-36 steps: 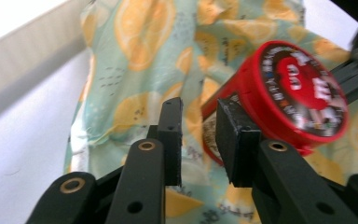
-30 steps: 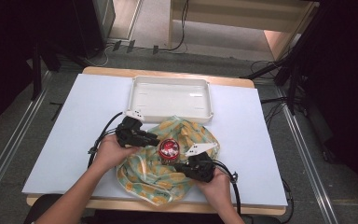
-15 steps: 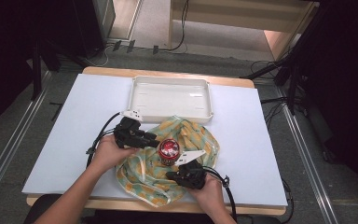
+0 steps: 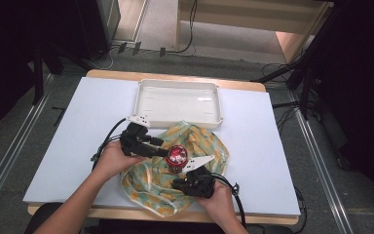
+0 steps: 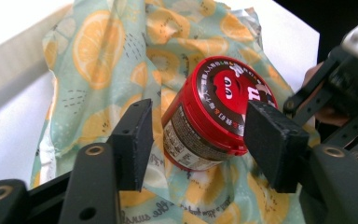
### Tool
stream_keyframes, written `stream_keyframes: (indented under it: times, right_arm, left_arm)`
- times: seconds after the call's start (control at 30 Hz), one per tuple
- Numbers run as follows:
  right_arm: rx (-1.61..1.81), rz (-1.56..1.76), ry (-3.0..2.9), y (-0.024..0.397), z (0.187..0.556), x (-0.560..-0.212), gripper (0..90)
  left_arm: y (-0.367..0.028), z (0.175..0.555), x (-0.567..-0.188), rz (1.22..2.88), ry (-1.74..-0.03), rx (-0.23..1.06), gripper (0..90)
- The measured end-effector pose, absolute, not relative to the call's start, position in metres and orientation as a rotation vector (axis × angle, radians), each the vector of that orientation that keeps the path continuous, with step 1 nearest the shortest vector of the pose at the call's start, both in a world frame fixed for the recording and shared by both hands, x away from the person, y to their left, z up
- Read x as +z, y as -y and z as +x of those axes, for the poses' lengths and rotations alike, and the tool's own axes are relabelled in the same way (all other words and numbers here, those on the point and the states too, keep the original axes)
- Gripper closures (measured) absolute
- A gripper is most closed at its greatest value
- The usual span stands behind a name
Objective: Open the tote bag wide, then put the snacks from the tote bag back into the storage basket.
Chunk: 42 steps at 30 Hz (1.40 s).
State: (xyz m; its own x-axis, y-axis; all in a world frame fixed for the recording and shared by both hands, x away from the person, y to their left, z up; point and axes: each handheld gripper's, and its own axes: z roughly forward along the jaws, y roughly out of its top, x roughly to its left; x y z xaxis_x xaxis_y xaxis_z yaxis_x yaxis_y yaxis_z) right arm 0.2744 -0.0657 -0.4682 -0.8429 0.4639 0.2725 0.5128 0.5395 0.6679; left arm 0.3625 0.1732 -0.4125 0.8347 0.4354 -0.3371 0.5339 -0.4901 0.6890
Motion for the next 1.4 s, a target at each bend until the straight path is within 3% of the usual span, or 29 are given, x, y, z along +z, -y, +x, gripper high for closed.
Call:
stream_keyframes:
  times: [0.23, 0.47, 0.83, 1.4]
  right_arm:
    - [-1.249, -0.883, 2.728, 0.079, 0.277, -0.454, 63.6]
    - [-1.298, -0.887, 2.710, 0.094, 0.284, -0.446, 57.2]
    - [-1.349, -0.970, 2.684, 0.115, 0.292, -0.439, 51.2]
    - [-1.408, -1.119, 2.648, 0.135, 0.302, -0.434, 48.9]
  left_arm:
    - [-0.175, 0.364, -0.412, 2.140, -0.687, -0.159, 32.8]
    - [-0.174, 0.363, -0.412, 2.147, -0.679, -0.152, 28.1]
    - [-0.174, 0.360, -0.409, 2.144, -0.654, -0.110, 28.4]
    - [-0.155, 0.352, -0.417, 2.171, -0.600, -0.120, 15.8]
